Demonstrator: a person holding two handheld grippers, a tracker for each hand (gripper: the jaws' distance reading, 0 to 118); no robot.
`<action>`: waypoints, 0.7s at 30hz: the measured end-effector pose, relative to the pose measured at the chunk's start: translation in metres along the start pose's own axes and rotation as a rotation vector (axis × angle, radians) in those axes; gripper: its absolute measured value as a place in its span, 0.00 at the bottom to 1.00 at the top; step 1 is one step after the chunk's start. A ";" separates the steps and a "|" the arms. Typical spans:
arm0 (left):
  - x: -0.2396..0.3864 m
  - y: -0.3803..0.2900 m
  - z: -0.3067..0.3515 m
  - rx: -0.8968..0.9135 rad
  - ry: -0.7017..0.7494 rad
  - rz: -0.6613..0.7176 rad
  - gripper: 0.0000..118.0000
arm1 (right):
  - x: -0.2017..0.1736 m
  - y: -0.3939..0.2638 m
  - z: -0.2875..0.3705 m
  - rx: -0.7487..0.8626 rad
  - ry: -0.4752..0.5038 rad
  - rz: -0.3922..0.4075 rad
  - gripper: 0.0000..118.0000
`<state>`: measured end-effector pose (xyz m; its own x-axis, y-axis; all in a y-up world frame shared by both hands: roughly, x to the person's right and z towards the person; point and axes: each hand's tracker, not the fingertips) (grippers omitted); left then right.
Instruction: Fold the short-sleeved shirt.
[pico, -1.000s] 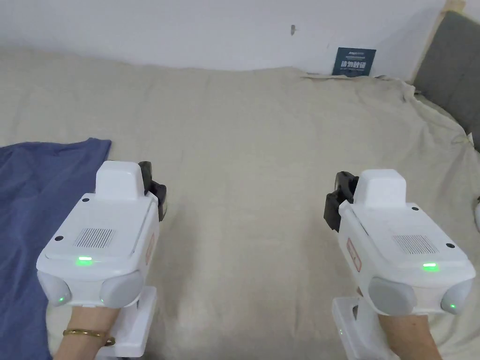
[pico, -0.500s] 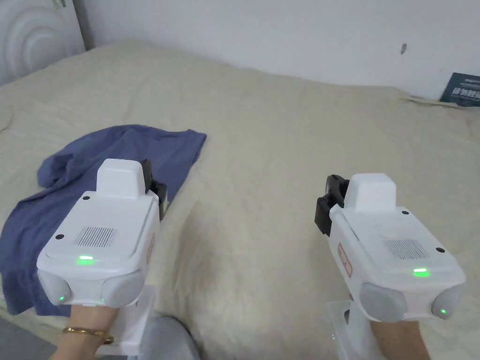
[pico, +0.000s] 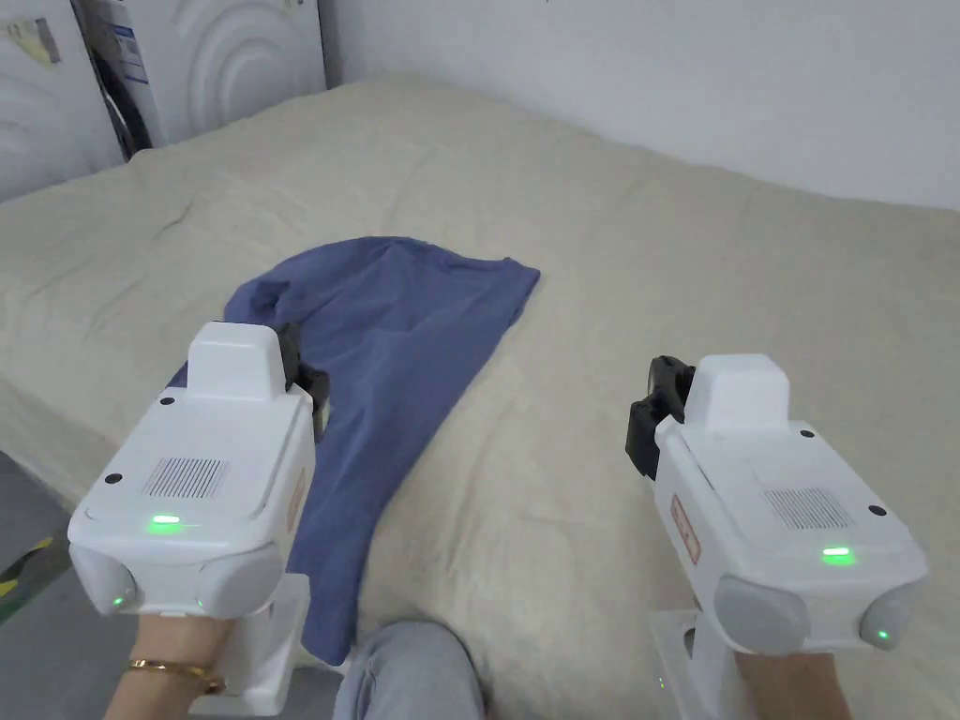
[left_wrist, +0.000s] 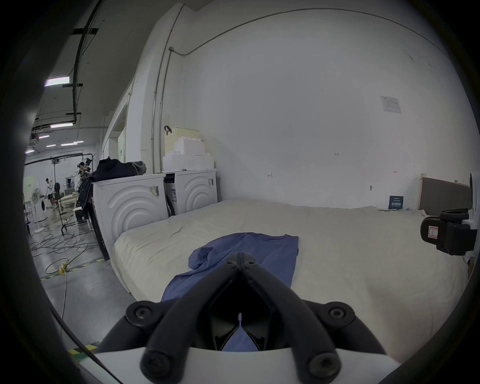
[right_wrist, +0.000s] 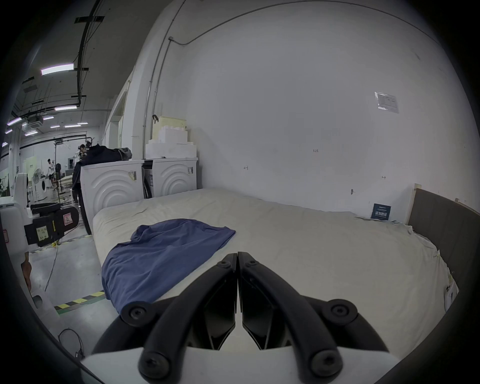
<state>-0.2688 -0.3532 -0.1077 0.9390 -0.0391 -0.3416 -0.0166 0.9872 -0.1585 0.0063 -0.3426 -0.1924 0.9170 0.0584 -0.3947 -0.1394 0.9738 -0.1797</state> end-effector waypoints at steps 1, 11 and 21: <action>-0.001 0.000 -0.001 -0.001 0.001 0.001 0.00 | -0.001 0.000 -0.001 0.000 0.004 0.000 0.00; -0.008 0.000 -0.032 -0.105 -0.041 0.036 0.36 | -0.004 0.003 -0.014 -0.012 0.014 0.010 0.00; -0.008 0.035 -0.129 -0.229 -0.145 -0.018 1.00 | 0.001 0.003 -0.044 -0.045 0.017 0.001 0.00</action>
<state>-0.3215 -0.3388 -0.2300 0.9789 -0.0177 -0.2035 -0.0610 0.9254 -0.3741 -0.0099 -0.3491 -0.2329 0.9103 0.0552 -0.4104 -0.1573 0.9628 -0.2195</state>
